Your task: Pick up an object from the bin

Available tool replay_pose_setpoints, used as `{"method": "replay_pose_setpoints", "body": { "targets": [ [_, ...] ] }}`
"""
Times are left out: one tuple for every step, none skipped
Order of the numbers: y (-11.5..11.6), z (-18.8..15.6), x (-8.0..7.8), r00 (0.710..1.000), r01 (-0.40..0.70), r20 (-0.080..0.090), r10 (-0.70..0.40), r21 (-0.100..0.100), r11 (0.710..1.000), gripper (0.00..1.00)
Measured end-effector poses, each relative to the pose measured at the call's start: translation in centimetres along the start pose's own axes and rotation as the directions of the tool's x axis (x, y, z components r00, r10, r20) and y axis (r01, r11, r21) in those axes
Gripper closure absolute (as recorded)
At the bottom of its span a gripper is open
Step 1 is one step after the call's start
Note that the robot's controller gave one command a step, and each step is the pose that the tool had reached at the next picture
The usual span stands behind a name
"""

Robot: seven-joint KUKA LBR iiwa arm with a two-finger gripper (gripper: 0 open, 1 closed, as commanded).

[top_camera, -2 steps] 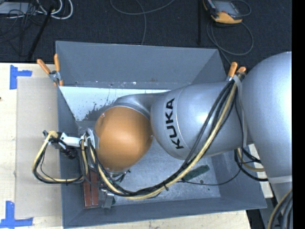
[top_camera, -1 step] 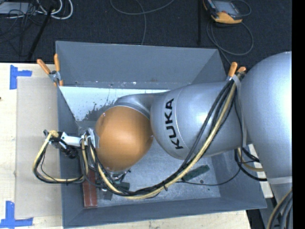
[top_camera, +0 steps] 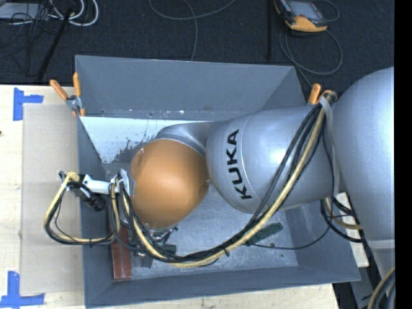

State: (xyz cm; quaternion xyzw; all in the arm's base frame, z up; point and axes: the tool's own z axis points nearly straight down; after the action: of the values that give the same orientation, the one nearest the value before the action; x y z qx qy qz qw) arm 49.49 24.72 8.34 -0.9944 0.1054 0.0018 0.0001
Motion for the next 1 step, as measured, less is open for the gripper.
{"method": "replay_pose_setpoints", "body": {
  "targets": [
    [-0.13, -6.59, -0.03, 1.000, -0.007, -0.004, 0.007, 0.003, 1.000, 1.00]
  ]
}}
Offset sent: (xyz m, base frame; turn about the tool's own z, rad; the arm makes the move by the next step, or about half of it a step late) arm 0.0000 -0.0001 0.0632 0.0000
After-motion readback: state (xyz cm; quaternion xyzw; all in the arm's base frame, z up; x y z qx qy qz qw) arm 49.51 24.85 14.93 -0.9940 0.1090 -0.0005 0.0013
